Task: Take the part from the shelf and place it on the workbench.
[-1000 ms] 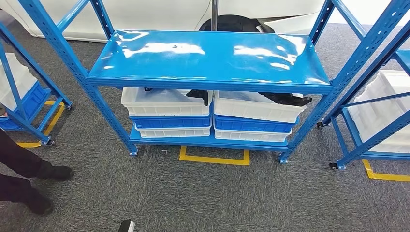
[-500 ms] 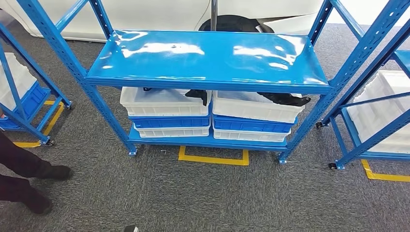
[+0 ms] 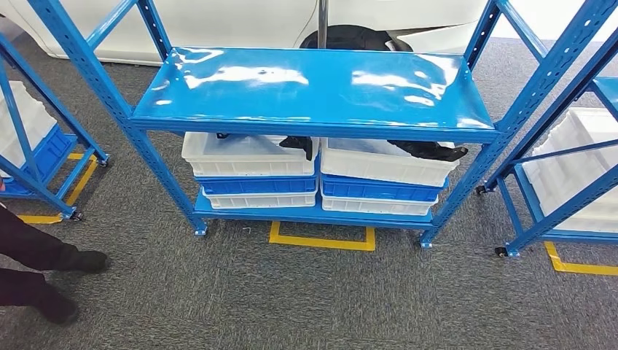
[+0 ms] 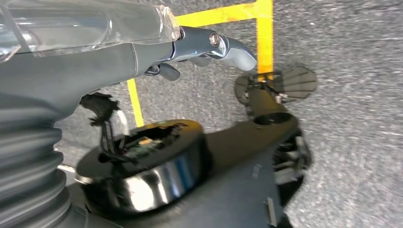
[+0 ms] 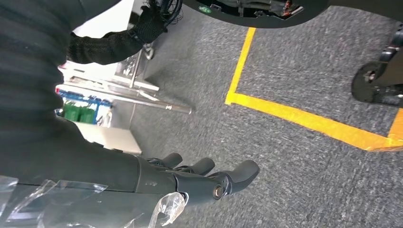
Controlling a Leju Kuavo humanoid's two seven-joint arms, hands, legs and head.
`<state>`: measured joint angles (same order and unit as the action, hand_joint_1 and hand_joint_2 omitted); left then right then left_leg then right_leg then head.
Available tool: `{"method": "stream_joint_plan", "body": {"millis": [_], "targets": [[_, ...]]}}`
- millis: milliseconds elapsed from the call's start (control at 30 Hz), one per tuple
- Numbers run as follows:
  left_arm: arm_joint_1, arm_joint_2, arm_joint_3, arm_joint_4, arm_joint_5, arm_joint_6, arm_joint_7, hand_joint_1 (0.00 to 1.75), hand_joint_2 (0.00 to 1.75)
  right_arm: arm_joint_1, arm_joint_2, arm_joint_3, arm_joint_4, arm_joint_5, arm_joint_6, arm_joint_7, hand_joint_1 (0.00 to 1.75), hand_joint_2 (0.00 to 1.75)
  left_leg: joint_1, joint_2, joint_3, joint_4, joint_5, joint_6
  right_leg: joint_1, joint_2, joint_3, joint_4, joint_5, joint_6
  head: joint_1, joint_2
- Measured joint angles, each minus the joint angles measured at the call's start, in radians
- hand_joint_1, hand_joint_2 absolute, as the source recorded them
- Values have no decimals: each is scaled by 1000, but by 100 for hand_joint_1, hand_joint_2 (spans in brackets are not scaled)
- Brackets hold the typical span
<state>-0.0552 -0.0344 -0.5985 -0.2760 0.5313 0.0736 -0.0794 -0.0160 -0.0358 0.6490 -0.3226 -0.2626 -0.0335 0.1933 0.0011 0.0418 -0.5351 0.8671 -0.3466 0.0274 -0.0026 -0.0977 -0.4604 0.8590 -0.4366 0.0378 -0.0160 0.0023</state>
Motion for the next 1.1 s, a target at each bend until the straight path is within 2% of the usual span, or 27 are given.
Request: {"method": "stream_joint_plan", "body": {"millis": [433,500,567,633,833,1100], "targets": [[91,12,239,-31,-274,-35,38,0,175,66,8,-247,-8,136,17,-102,0,175,0,0,1,0,0,0,0,0,2,0,-1,-2,0,0],[102,13,277,-37,-316,-40,44,0,87,77,9,-286,-12,157,19,-117,0,175,0,0,2,0,0,0,0,0,2,0,-1,-2,0,0],[112,15,315,-43,-360,-47,49,0,0,88,10,-324,-16,178,22,-132,0,87,0,0,2,0,0,0,0,0,3,0,-1,-2,0,0],[126,16,352,-49,-403,-53,57,0,0,100,10,-363,-20,200,24,-147,0,0,0,0,3,0,-1,0,0,0,3,0,-1,-2,0,0],[166,20,449,-64,-514,-66,74,0,0,133,11,-466,-32,255,31,-185,0,0,0,0,3,-1,-1,-1,0,0,3,0,-2,-2,0,0],[185,25,517,-72,-533,-69,78,0,0,143,11,-537,-37,262,32,-193,0,0,0,0,3,-1,-1,-1,0,0,4,0,-2,-3,0,0]]}}
